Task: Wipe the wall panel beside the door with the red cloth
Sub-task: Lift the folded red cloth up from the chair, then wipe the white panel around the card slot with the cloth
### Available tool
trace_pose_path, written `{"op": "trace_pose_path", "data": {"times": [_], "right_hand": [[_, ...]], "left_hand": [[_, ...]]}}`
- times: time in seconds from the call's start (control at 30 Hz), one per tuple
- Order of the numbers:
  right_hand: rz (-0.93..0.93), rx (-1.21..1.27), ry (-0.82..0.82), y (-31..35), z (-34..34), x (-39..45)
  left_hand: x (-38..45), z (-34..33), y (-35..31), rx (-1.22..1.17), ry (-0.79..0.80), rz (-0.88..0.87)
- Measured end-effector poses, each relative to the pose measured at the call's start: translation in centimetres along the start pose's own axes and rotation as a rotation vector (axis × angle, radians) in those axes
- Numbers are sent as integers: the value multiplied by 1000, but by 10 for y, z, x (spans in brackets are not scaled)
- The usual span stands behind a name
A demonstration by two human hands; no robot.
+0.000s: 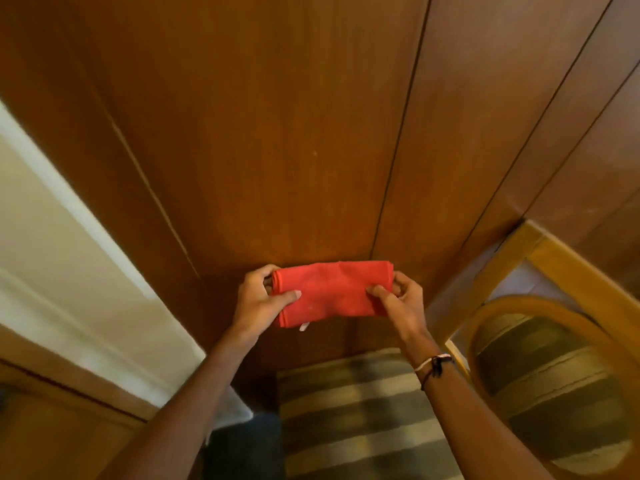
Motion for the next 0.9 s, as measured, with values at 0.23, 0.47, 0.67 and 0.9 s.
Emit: {"op": "trace_pose_path", "data": {"times": [0.23, 0.47, 0.67, 0.9], "right_hand": [[315, 88, -10, 170, -22, -35], [587, 119, 200, 311, -84, -91], [743, 88, 313, 394, -138, -143], [824, 181, 335, 475, -185, -175]], "left_hand": [[-33, 104, -146, -80, -124, -301], [-106, 225, -250, 181, -636, -749], [-153, 285, -279, 571, -1060, -820], [-162, 352, -319, 693, -1338, -806]]}}
Point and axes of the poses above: each hand's wrist, its own x-axis towards the middle knuckle, its own z-axis out of the back of the hand, y = z × x, the point moved 7 cm from there along x, towards the middle knuckle, and after that the axes turned 5 degrees about -x, right-handed, at the moved point
